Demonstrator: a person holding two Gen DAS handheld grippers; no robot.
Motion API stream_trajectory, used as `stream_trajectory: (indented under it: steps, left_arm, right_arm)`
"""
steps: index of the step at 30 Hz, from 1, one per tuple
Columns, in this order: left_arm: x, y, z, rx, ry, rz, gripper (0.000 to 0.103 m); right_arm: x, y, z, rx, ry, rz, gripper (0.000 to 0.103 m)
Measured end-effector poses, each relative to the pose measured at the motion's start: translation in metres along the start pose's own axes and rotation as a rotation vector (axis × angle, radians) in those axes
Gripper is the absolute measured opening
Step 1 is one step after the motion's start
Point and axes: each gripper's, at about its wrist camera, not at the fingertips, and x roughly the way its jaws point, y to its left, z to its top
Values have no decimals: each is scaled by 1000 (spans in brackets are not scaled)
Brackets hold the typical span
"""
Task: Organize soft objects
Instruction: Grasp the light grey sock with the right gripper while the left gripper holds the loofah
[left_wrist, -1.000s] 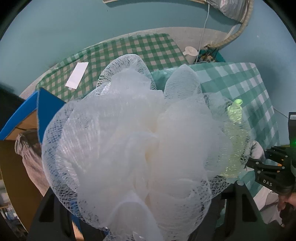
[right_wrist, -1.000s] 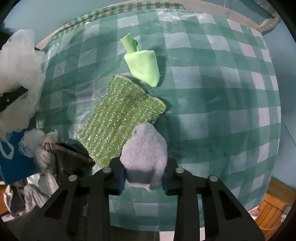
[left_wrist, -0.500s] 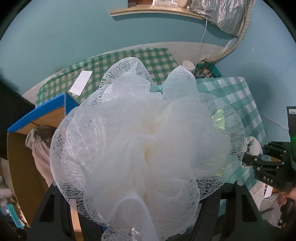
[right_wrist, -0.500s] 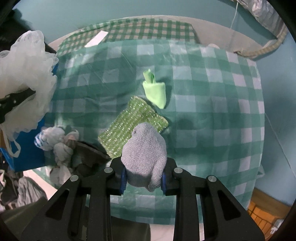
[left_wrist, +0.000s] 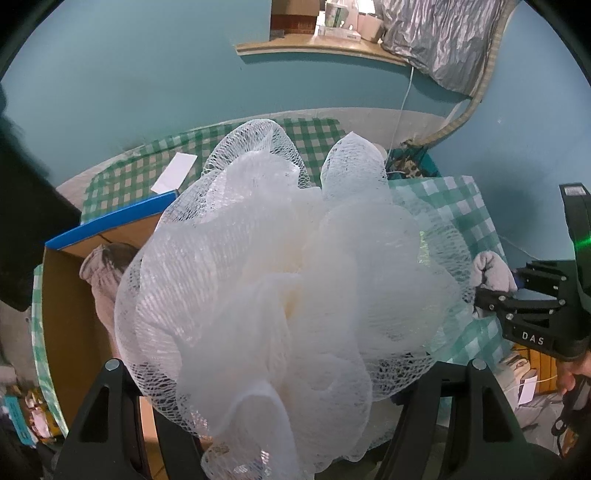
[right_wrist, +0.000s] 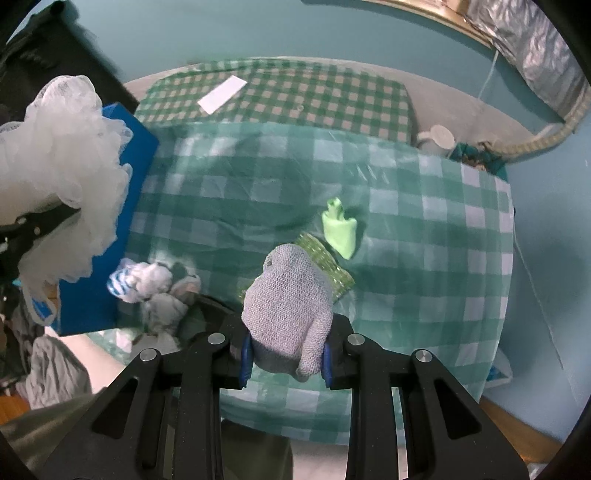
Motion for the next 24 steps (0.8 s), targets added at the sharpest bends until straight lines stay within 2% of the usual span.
stream_trajectory:
  steps: [12, 24]
  left_arm:
    - [-33, 12, -12, -72, -54, 12, 71]
    - [-50, 42, -26, -176, -79, 34, 71]
  right_arm:
    - [-23, 35, 19, -91, -39, 31, 26]
    - [-35, 82, 40, -207, -63, 72, 27]
